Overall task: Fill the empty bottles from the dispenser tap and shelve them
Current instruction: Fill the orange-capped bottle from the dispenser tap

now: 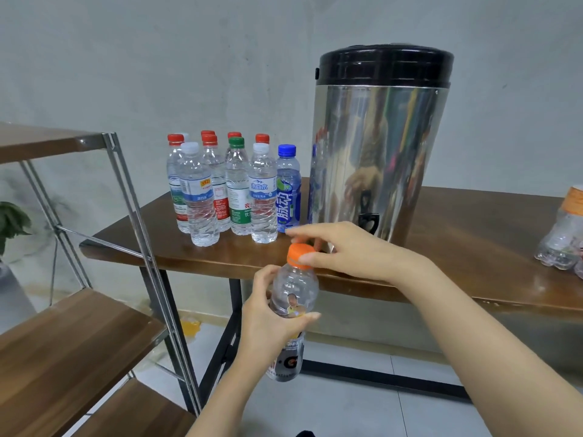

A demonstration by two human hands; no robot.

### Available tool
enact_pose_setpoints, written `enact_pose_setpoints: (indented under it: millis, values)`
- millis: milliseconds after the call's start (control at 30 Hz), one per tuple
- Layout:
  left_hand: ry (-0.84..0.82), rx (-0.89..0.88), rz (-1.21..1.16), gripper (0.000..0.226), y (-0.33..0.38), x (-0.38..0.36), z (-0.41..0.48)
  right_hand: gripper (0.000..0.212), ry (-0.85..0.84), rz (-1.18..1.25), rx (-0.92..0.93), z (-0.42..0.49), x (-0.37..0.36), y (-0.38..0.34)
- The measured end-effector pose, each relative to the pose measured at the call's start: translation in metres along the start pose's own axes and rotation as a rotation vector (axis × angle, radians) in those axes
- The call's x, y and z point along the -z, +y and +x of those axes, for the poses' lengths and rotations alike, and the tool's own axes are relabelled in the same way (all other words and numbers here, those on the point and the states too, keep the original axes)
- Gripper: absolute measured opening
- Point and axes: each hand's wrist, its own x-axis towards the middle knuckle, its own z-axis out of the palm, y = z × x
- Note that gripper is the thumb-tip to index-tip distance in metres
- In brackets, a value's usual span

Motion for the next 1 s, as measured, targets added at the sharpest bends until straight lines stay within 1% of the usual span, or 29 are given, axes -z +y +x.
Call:
enact_pose_setpoints:
  millis: [33, 67, 133, 167, 200, 267, 333, 433, 500, 600, 700, 767, 833, 900, 1000]
  values:
    - [-0.004, -0.002, 0.007, 0.088, -0.001, 0.002, 0.001, 0.043, 0.012, -0.015, 0.017, 0.003, -0.001, 0.001]
    - [-0.009, -0.003, 0.013, 0.089, -0.001, 0.004, 0.002, 0.039, 0.061, -0.036, 0.001, 0.006, -0.003, 0.001]
    - [-0.012, 0.002, 0.008, 0.090, -0.002, 0.007, 0.005, 0.045, 0.148, -0.164, -0.059, 0.010, -0.005, -0.002]
    - [-0.006, 0.005, -0.002, 0.091, -0.003, 0.010, 0.005, 0.049, 0.142, -0.221, -0.058, 0.011, -0.006, -0.004]
    - [0.000, 0.006, -0.008, 0.091, -0.004, 0.012, 0.006, 0.053, 0.108, -0.221, -0.039, 0.013, -0.009, -0.004]
    - [0.000, -0.002, -0.002, 0.091, -0.006, 0.017, 0.008, 0.052, 0.033, -0.098, 0.029, 0.016, -0.010, -0.006]
    - [-0.001, -0.007, 0.015, 0.091, -0.008, 0.020, 0.009, 0.046, 0.015, -0.050, 0.048, 0.020, -0.013, -0.007]
    - [0.041, -0.020, 0.021, 0.091, -0.006, 0.020, 0.011, 0.040, 0.131, -0.026, 0.013, 0.024, -0.023, -0.009]
    - [0.075, -0.041, 0.022, 0.090, -0.002, 0.018, 0.012, 0.037, 0.209, 0.001, -0.044, 0.028, -0.030, -0.012]
    - [0.119, -0.069, 0.017, 0.087, 0.002, 0.018, 0.014, 0.038, 0.297, 0.040, -0.097, 0.036, -0.035, -0.016]
    - [0.171, -0.084, -0.030, 0.085, 0.010, 0.021, 0.022, 0.039, 0.420, 0.143, -0.037, 0.043, -0.037, -0.017]
    - [0.238, -0.116, -0.059, 0.085, 0.021, 0.027, 0.035, 0.034, 0.553, 0.231, 0.012, 0.049, -0.039, -0.014]
    - [0.320, -0.158, -0.101, 0.082, 0.032, 0.035, 0.053, 0.031, 0.663, 0.265, 0.007, 0.057, -0.046, -0.006]
    - [0.371, -0.205, -0.131, 0.079, 0.040, 0.043, 0.072, 0.033, 0.677, 0.262, -0.022, 0.067, -0.057, 0.005]
    - [0.401, -0.254, -0.124, 0.081, 0.043, 0.047, 0.100, 0.037, 0.605, 0.234, -0.085, 0.081, -0.076, 0.018]
